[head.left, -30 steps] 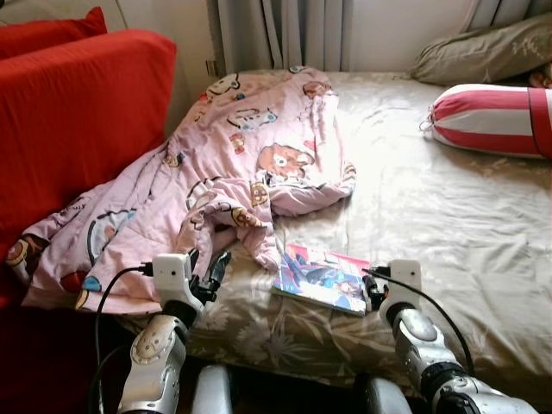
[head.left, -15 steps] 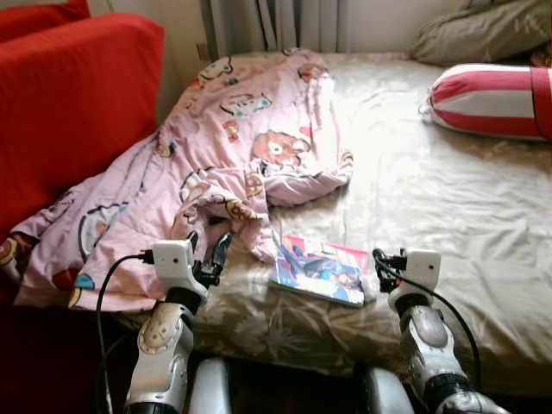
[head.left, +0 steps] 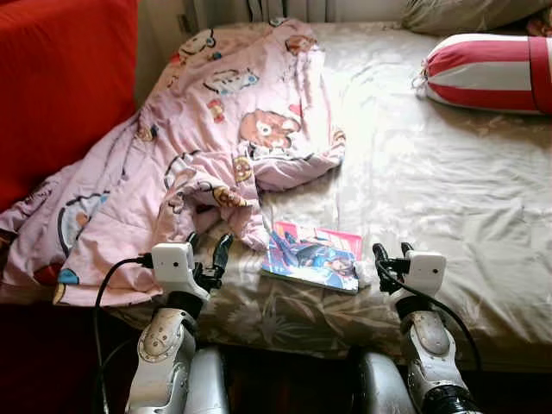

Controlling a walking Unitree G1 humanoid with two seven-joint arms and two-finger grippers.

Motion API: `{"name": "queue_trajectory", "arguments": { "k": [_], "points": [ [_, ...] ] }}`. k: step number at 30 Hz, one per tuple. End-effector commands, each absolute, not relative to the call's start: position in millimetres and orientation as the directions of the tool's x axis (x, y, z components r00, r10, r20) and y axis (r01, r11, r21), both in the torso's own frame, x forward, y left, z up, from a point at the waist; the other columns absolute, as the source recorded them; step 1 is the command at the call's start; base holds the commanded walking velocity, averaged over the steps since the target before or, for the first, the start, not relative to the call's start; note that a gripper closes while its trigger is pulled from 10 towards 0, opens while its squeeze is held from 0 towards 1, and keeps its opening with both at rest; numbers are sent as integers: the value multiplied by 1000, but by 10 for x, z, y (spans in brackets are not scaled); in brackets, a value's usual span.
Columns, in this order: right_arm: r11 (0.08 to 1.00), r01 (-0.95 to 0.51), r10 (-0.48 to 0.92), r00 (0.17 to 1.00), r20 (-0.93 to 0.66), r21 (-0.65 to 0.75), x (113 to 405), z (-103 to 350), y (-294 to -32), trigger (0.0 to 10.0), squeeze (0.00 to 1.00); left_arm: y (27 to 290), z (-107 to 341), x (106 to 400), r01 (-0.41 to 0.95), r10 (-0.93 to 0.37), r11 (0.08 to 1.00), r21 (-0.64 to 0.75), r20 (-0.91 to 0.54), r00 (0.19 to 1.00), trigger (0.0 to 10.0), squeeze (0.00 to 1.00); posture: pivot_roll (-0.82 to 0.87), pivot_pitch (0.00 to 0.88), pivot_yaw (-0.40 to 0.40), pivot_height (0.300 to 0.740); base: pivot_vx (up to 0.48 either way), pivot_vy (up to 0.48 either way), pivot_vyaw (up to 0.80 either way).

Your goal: Clean up the room

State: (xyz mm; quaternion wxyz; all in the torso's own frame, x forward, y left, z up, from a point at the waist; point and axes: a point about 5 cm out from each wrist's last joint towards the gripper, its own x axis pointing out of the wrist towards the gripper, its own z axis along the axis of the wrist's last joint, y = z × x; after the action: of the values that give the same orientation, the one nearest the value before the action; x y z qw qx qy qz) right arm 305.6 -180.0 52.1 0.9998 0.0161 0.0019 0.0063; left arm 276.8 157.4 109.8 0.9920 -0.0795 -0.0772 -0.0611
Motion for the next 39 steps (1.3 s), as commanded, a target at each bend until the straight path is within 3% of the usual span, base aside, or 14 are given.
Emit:
{"name": "queue_trajectory", "arguments": {
  "k": [1, 12, 20, 28, 36, 37, 38, 39],
  "points": [
    [999, -24, 25, 999, -32, 41, 3048, 490, -1780, 10000, 0, 1568, 1092, 2739, 122, -99, 981, -152, 151, 984, 10000, 0, 109, 211, 30, 568, 0, 0, 0],
    [992, -77, 98, 969, -225, 102, 3189, 383, -1642, 10000, 0, 1603, 1142, 2769, 106, -82, 982, -154, 155, 985, 10000, 0, 118, 206, 22, 568, 0, 0, 0],
    [991, -23, 63, 949, -308, 133, 3258, 362, -1635, 10000, 0, 1642, 1168, 2790, 102, -79, 984, -145, 157, 984, 10000, 0, 130, 196, 27, 568, 0, 0, 0],
    [991, -14, 70, 902, -427, 133, 3161, 183, -1621, 10000, 0, 1647, 1184, 2804, 104, -82, 985, -135, 160, 984, 10000, 0, 139, 188, 27, 568, 0, 0, 0],
    [989, -3, 66, 903, -424, 149, 3166, 186, -1619, 10000, 0, 1661, 1176, 2778, 103, -83, 986, -131, 154, 985, 10000, 0, 141, 194, 31, 568, 0, 0, 0],
    [989, -2, 66, 904, -423, 150, 3172, 192, -1619, 4118, 0, 1662, 1176, 2777, 103, -82, 986, -130, 154, 985, 10000, 0, 141, 194, 31, 568, 0, 0, 0],
    [989, -2, 66, 904, -423, 151, 3177, 196, -1618, 4118, 0, 1662, 1176, 2778, 103, -82, 986, -130, 154, 985, 10000, 0, 141, 194, 31, 568, 0, 0, 0],
    [988, -3, 67, 905, -421, 152, 3187, 206, -1613, 2157, 0, 1663, 1176, 2778, 102, -82, 986, -130, 154, 985, 10000, 0, 145, 192, 30, 568, 0, 0, 0]
  ]
}}
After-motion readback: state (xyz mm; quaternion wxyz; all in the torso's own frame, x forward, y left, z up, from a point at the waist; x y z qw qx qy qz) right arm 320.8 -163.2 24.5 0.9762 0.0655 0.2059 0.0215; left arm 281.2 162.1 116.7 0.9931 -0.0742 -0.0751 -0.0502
